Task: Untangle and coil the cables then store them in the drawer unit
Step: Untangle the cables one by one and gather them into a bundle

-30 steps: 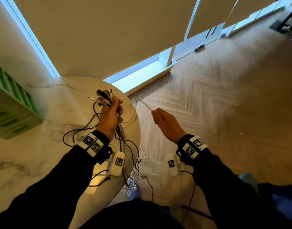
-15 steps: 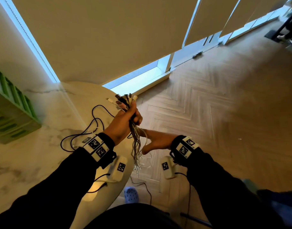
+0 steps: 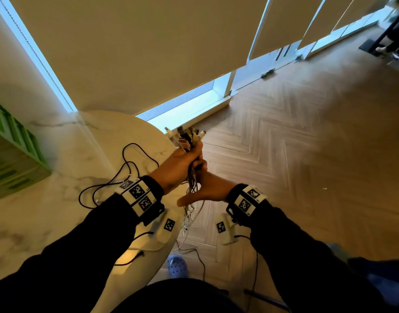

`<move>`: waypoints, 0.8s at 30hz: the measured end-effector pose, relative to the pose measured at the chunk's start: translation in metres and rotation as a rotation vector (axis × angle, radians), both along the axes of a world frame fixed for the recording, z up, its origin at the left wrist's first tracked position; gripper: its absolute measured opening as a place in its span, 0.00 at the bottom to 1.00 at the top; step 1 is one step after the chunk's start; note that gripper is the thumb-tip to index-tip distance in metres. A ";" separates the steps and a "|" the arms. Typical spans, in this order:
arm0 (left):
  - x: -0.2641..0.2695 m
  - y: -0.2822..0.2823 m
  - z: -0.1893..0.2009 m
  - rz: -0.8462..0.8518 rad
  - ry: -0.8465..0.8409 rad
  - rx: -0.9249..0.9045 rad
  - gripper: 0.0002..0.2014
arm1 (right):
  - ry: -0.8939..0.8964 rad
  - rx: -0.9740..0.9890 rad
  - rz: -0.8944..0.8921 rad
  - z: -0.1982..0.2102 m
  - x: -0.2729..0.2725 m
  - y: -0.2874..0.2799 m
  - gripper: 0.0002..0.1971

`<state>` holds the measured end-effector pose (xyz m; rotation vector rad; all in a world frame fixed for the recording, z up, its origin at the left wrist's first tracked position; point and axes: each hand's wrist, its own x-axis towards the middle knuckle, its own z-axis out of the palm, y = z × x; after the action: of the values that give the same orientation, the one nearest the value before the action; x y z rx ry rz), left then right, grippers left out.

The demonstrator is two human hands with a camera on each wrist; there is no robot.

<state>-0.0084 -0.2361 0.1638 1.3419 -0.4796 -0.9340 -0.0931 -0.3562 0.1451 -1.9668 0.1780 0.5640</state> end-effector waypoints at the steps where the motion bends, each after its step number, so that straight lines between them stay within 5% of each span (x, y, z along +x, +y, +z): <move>1: -0.001 -0.001 0.005 -0.035 0.005 0.008 0.20 | 0.000 0.032 -0.001 -0.007 0.002 0.006 0.28; 3: 0.001 0.001 0.017 -0.102 0.053 -0.022 0.19 | -0.004 0.037 -0.045 -0.025 0.003 0.008 0.15; 8: 0.015 0.022 0.036 -0.220 0.089 -0.027 0.14 | 0.159 -0.269 0.141 -0.057 0.004 -0.032 0.19; 13: 0.015 0.022 0.043 0.004 0.058 -0.211 0.10 | -0.189 -0.771 -0.230 -0.051 0.020 -0.058 0.13; 17: 0.029 0.010 0.048 0.226 0.060 -0.300 0.07 | -0.290 -0.694 -0.125 -0.062 0.015 -0.008 0.16; 22: 0.040 0.012 0.024 0.113 -0.012 -0.148 0.12 | -0.094 -0.514 0.014 -0.081 0.009 0.019 0.22; 24: 0.039 0.013 0.017 0.051 -0.107 -0.057 0.14 | -0.058 -0.456 -0.040 -0.073 0.008 0.009 0.41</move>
<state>0.0306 -0.2231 0.1811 1.3509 -0.5475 -0.8043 -0.0852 -0.3468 0.0722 -2.4116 0.3325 0.4671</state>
